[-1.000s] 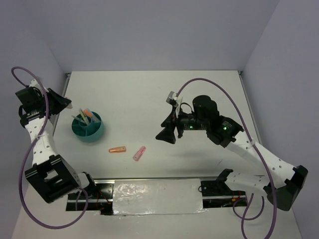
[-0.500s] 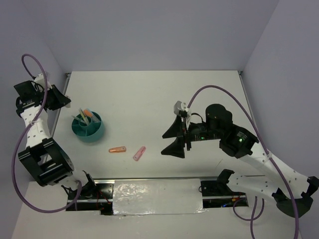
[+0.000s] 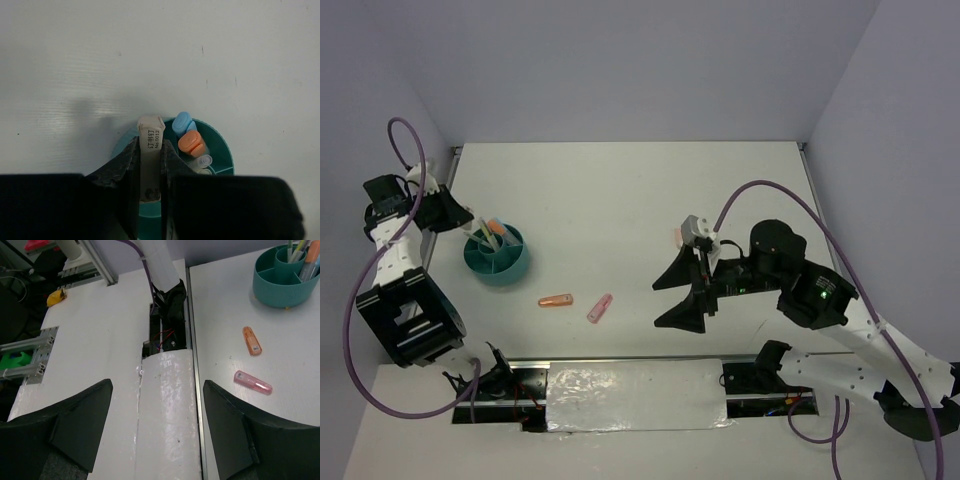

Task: Sort the stationery into containers
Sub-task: Place the stationery in the storage box.

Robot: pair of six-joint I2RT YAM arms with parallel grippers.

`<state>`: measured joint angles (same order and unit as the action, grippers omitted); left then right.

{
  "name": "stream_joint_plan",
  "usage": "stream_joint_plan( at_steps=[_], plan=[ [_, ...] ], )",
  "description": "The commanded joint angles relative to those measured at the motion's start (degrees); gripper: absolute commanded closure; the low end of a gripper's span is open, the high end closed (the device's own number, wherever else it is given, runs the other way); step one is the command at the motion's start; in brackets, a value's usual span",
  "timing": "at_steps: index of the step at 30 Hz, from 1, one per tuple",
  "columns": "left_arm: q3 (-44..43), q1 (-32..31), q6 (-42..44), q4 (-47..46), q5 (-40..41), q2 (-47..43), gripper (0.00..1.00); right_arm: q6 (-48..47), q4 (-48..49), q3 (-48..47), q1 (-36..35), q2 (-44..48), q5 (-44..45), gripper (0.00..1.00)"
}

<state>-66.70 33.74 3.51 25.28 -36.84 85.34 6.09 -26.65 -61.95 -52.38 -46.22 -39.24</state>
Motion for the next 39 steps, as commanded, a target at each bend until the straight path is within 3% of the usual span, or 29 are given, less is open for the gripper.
stream_joint_plan(
  at_steps=[1,6,14,23,27,34,37,38,39],
  plan=[
    [0.16,0.45,3.00,-1.72,0.01,0.79,1.00,-0.90,0.64,-2.03,-0.62,1.30,-0.48,0.19],
    [5.77,0.45,2.91,-3.74,1.33,-0.70,1.00,-1.43,0.46,-2.03,-0.88,1.48,-0.22,0.19],
    [7.63,0.45,1.94,-4.45,-0.08,-1.67,0.97,-1.69,0.46,-2.21,-1.50,1.83,0.22,0.19],
    [10.62,0.45,0.10,-4.97,1.15,-3.25,0.84,-2.66,-0.24,-3.08,-2.46,1.66,1.19,0.19],
    [11.33,0.37,-1.40,-6.03,0.80,-3.07,0.71,-2.75,-0.50,-3.35,-2.73,1.57,1.19,0.19],
    [9.57,0.37,-2.45,-5.85,0.54,-5.00,0.62,-3.01,-0.50,-3.17,-2.90,1.13,1.01,0.19],
    [9.83,0.37,-3.07,-6.29,0.89,-6.85,0.45,-2.92,-0.33,-3.00,-2.99,0.78,1.10,0.19],
    [10.01,0.37,-3.07,-6.38,1.33,-7.29,0.01,-3.01,-0.24,-3.00,-2.99,0.60,1.10,0.19],
    [10.01,0.37,-3.07,-6.47,1.94,-7.64,0.01,-3.01,-0.33,-3.00,-3.08,0.51,1.10,0.19]
  ],
)
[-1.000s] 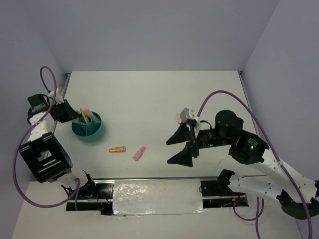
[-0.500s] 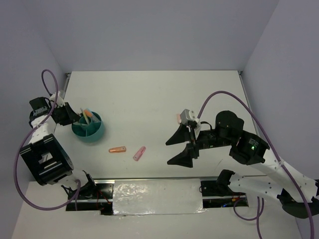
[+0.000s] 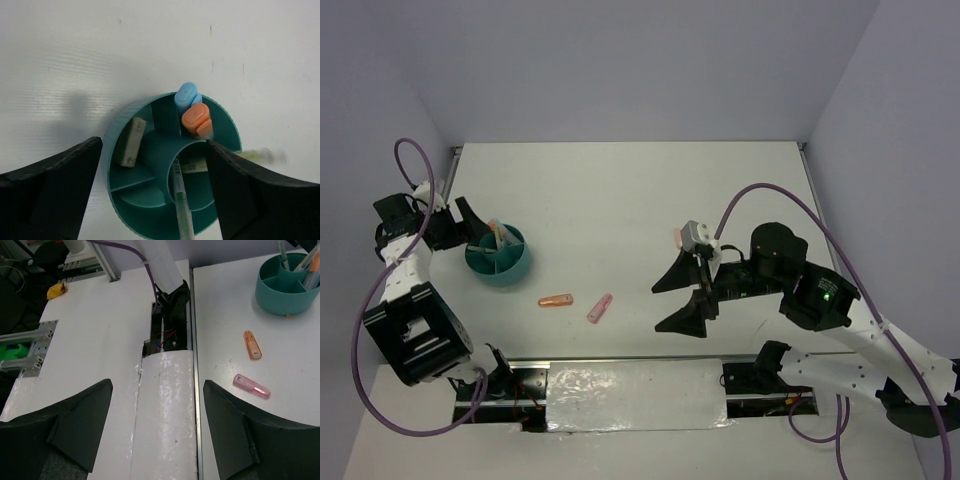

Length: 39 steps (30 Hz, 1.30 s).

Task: Sort the stationery into containers
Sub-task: Place the stationery in the storage box, then pick up the stationery from the center of the board.

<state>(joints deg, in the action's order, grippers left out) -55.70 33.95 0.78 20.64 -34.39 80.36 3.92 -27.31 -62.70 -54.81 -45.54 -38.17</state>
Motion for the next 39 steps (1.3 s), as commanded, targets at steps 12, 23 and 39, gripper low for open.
stream_joint_plan(
  at_steps=[12,23,39],
  plan=[
    [-11.87,-0.12,-21.82,11.41,34.11,-11.71,0.01,10.39,-1.94,-1.71,0.05,-8.84,30.93,0.00],
    [-9.71,-11.01,-27.86,26.19,28.96,-23.31,0.01,22.09,-17.07,-14.10,17.09,-50.76,55.13,0.03],
    [-5.98,-26.04,-22.31,32.53,35.01,-29.48,0.01,17.69,-11.80,-22.91,25.71,-71.09,52.85,0.21]
  ],
)
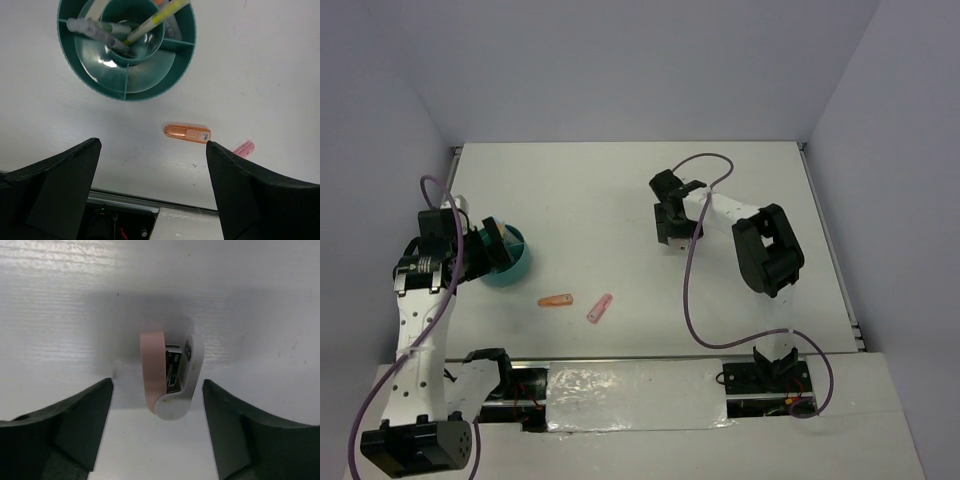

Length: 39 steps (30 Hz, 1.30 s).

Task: Sort the stationery into containers
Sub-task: Pick up the stationery from the center of the board, then place the stationery in the storage box.

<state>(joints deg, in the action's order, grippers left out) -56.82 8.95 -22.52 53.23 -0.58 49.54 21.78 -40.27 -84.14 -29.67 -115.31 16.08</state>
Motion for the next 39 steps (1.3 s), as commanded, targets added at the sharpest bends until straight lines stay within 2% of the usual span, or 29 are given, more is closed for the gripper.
stream_joint_plan(
  at_steps=[1,2,5,6,8,9,12,14,15,16,18,21,27,29,34,36,39],
  plan=[
    [-5.93,-1.48,0.99,0.55,1.37,1.96,0.01,0.01,1.25,-1.21,0.84,-1.50,-1.75,0.28],
    [-6.98,-1.83,0.90,0.82,1.54,3.27,0.01,0.36,1.33,-0.94,0.84,-1.41,-1.92,0.29],
    [-11.20,-2.62,0.12,1.87,1.37,6.17,0.01,0.54,2.12,-0.15,0.84,-1.33,-3.77,0.44],
    [-13.04,-2.62,-0.41,2.22,1.28,6.97,0.01,0.02,2.21,-0.32,0.84,-1.41,-4.12,0.53],
    [-15.33,-2.71,-2.52,3.19,1.11,9.25,0.01,-1.82,2.83,-0.59,0.76,-1.76,-5.08,0.64],
    [-16.04,-2.62,-3.22,3.37,1.02,10.04,0.01,-2.70,3.00,-1.11,0.75,-1.76,-5.44,0.74],
    [-17.10,-2.71,-6.47,3.11,-5.38,12.77,0.01,-6.48,6.42,0.72,0.05,2.09,-10.87,0.90],
    [-17.10,-3.23,-8.05,1.36,-10.65,13.92,0.01,-10.41,11.51,2.74,-2.13,6.30,-15.00,0.91],
    [-17.01,-4.19,-9.72,0.65,-12.50,14.27,0.01,-12.27,13.45,5.01,-3.28,8.67,-21.37,0.91],
    [-17.27,-4.90,-10.95,0.21,-13.39,14.79,0.01,-13.59,16.68,5.82,-4.59,13.31,-24.13,0.91],
    [-18.59,-7.27,-15.24,-0.32,-14.88,15.15,0.01,-17.63,18.56,6.70,-8.55,17.12,-31.23,0.92],
    [-17.63,-10.16,-22.44,-4.42,-20.59,14.80,0.01,-22.38,18.92,4.69,-14.79,20.91,-36.27,0.94],
    [-8.93,-11.06,-33.35,-13.84,-31.64,12.34,0.01,-26.96,16.63,-3.99,-24.10,19.77,-37.96,0.96],
    [-6.91,-11.15,-34.78,-17.19,-34.13,12.16,0.01,-27.93,15.31,-7.33,-25.26,18.28,-36.91,0.96],
    [-6.73,-11.41,-34.60,-17.45,-35.54,11.81,0.01,-28.19,14.97,-11.74,-25.96,16.35,-36.91,0.96],
    [-6.12,-11.50,-34.78,-17.90,-35.98,11.46,0.03,-28.72,14.08,-14.03,-25.88,15.11,-36.99,0.96],
    [-4.80,-11.76,-34.78,-18.60,-36.69,10.84,0.13,-29.34,12.85,-16.14,-25.88,13.89,-37.08,0.96]
  ],
)
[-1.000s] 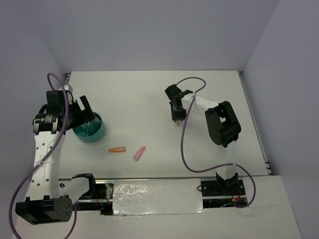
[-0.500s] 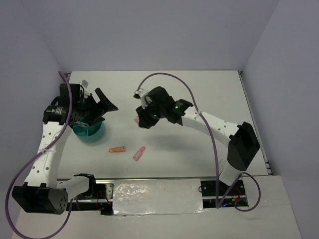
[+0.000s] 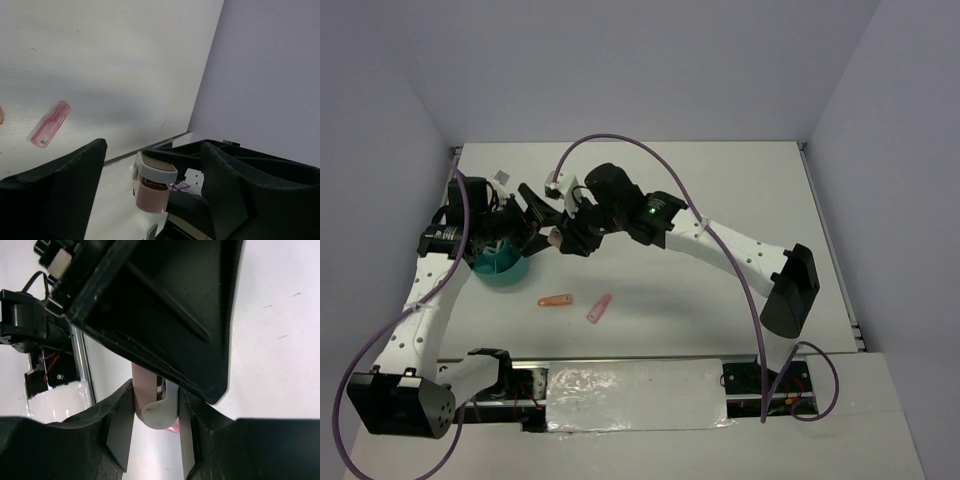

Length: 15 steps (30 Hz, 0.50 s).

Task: Sort the stationery into containers
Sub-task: Place the stationery in the storage box.

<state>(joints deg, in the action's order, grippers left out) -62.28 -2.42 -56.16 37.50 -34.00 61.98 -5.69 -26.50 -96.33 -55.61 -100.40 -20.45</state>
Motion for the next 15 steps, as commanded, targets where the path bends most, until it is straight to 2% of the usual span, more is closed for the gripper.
stream_joint_plan(
  at_steps=[1,5,6,8,9,10,15],
  plan=[
    [1.11,-0.40,-1.14,-3.13,-3.62,-1.86,0.19,-2.39,-1.44,-5.43,-0.02,-1.46,-0.56,0.96],
    [1.11,-0.49,-0.97,-3.75,-3.70,-2.56,0.35,-3.10,-3.91,-7.90,0.42,-4.01,-1.26,0.95],
    [1.02,-0.49,-0.88,-3.75,-3.79,-2.56,0.55,-2.75,-4.08,-8.08,0.77,-4.54,-2.74,0.95],
    [0.85,-0.49,-0.35,-3.40,-3.88,-2.47,0.69,-2.04,-3.73,-8.17,1.47,-4.80,-4.33,0.94],
    [0.76,-0.49,-0.18,-3.22,-3.88,-2.47,0.95,-1.34,-2.95,-7.99,1.82,-4.63,-5.90,0.94],
    [0.58,-0.49,0.43,-2.61,-3.45,-2.39,1.00,-0.99,-2.59,-7.56,2.00,-4.54,-6.62,0.93],
    [-1.87,-0.49,1.84,-0.58,-2.13,-2.12,1.00,0.51,-1.80,-7.11,3.32,-4.54,-8.90,0.92]
  ],
)
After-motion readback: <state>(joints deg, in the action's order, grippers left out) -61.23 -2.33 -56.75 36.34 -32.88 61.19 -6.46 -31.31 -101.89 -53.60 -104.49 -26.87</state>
